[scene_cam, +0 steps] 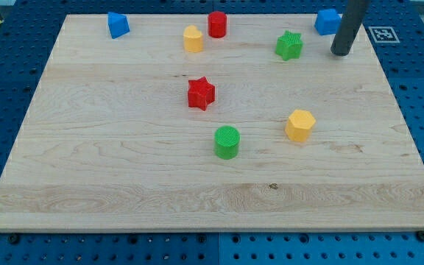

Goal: Place the green star to the center left

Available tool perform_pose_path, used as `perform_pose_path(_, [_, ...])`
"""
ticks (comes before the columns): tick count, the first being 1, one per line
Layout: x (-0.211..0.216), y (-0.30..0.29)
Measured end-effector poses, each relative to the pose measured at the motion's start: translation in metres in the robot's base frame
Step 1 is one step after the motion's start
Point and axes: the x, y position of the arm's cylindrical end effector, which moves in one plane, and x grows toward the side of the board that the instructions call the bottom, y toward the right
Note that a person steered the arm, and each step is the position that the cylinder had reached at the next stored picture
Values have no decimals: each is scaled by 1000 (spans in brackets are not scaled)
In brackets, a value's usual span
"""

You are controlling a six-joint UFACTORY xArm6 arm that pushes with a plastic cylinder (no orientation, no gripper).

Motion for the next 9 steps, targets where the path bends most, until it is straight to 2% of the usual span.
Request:
perform_pose_path(1, [0,-4])
perform_pose_path(2, [-12,-33])
perform_pose_path(5, [-14,-203])
perform_pose_path(9, [-6,-288])
